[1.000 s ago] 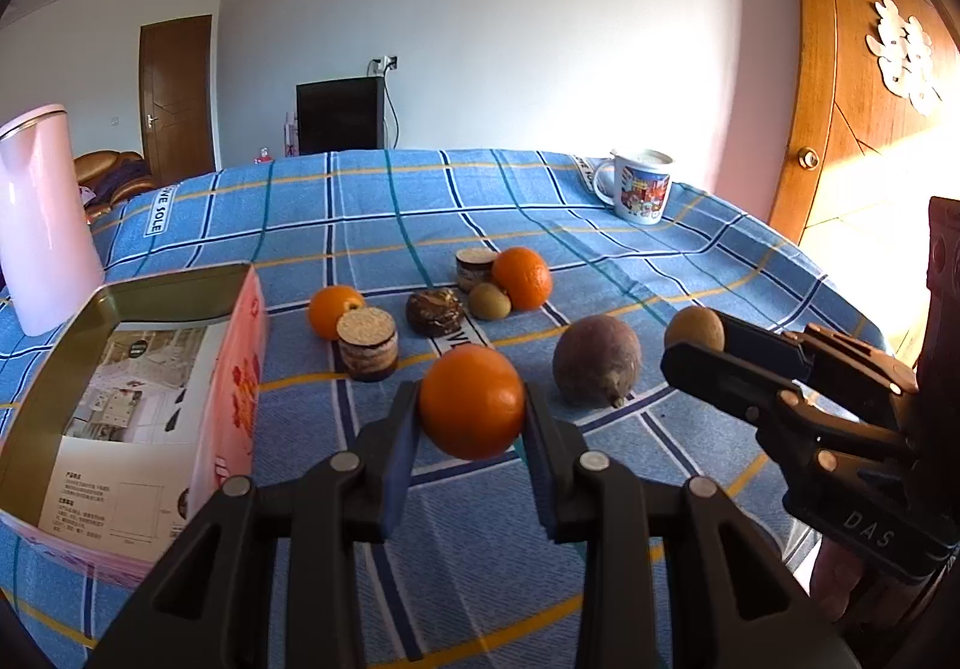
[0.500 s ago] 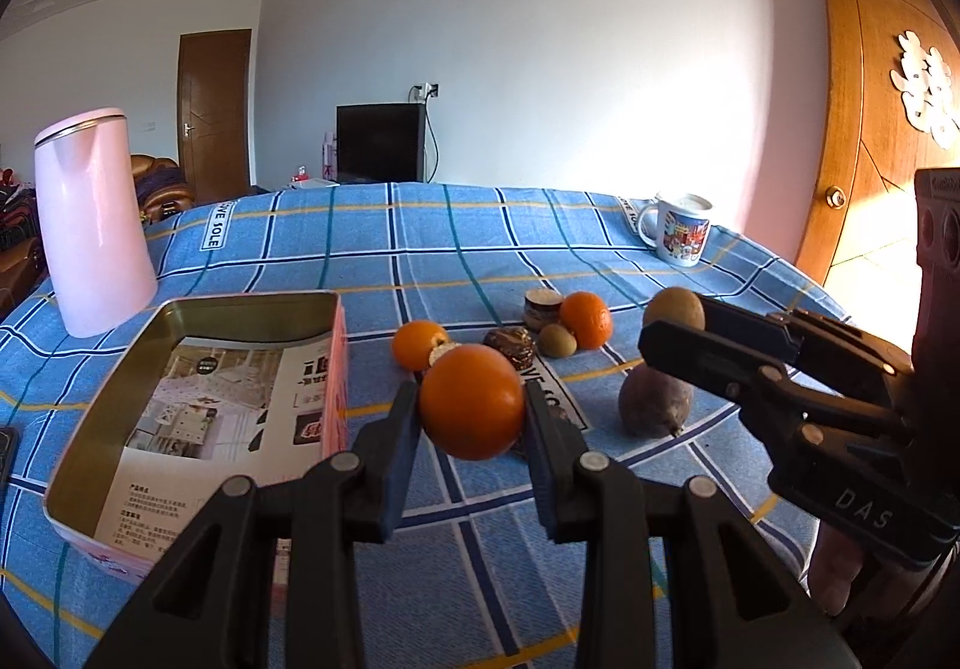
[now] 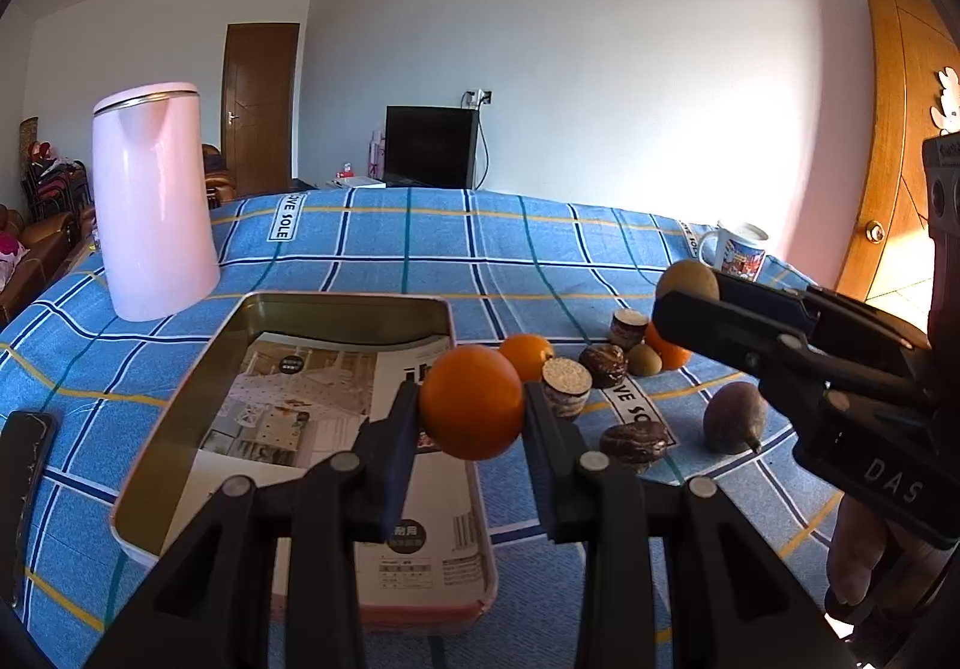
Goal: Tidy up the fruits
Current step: 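Carry the yellow fruit in the right tool and the orange in the left tool over the pink tin, then open the right tool over the tin while the left tool releases the orange into it, then grasp the purple passion fruit with the right tool while the left tool grasps a dark brown cake, then lift and carry the passion fruit and the brown cake over the pink tin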
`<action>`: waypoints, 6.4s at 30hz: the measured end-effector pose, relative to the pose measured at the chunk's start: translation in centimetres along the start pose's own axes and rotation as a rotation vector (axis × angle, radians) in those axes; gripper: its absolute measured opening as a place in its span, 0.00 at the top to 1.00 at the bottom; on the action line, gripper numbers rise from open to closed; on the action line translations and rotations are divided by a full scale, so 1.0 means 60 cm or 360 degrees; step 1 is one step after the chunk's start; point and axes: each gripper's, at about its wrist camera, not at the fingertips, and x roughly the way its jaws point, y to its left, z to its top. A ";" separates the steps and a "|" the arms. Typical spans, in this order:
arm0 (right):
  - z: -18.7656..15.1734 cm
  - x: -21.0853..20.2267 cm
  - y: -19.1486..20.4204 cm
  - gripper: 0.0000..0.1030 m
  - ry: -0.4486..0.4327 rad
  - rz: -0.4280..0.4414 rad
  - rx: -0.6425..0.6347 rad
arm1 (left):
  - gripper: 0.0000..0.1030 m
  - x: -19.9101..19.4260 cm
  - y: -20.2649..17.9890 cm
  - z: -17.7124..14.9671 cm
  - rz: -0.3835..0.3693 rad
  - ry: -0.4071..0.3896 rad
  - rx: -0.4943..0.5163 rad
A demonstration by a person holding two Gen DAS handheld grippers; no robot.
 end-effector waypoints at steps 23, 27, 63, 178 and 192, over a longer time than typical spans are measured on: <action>0.029 0.132 0.083 0.71 0.0166 0.0129 -0.0108 | 0.66 0.019 0.104 0.007 0.0131 0.0046 -0.0117; 0.027 0.145 0.092 0.71 0.0207 0.0141 -0.0130 | 0.66 0.021 0.116 0.007 0.0146 0.0056 -0.0132; -0.053 -0.042 -0.090 0.27 0.0130 -0.0321 0.0149 | 0.25 0.008 -0.041 0.013 -0.0014 -0.0005 0.0077; -0.105 -0.105 -0.115 0.50 -0.0191 -0.0303 0.0170 | 0.56 0.005 -0.160 -0.002 -0.0023 -0.0254 0.0254; -0.067 -0.085 -0.100 0.50 -0.0166 -0.0226 0.0143 | 0.56 -0.008 -0.117 0.009 0.0017 -0.0275 0.0160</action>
